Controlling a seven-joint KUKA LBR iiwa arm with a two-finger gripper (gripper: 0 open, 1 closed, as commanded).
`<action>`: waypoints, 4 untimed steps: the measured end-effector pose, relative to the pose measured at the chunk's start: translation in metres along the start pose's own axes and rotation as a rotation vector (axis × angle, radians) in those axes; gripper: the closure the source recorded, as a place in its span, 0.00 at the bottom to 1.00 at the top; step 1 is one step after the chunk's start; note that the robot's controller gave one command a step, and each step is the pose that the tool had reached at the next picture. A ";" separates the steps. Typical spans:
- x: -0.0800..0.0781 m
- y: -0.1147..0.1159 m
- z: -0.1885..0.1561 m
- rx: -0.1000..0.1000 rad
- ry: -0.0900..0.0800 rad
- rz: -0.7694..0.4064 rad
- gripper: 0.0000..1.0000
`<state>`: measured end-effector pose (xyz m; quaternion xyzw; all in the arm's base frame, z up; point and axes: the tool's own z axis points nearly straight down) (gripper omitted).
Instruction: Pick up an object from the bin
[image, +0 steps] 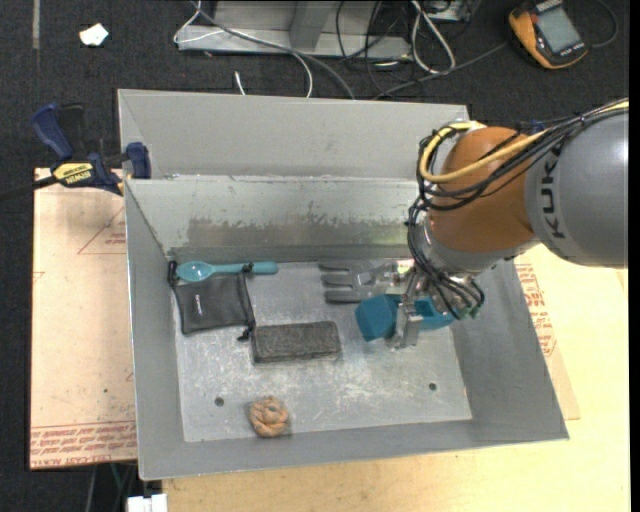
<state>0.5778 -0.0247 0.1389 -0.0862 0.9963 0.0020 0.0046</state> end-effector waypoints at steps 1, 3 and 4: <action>-0.033 -0.010 0.018 0.003 -0.013 -0.131 1.00; -0.026 -0.003 -0.003 -0.003 0.005 0.059 1.00; -0.016 -0.010 -0.082 -0.004 0.005 0.036 1.00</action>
Offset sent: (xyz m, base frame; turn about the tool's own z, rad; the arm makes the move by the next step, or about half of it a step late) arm 0.0377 0.0037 -0.0689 0.1651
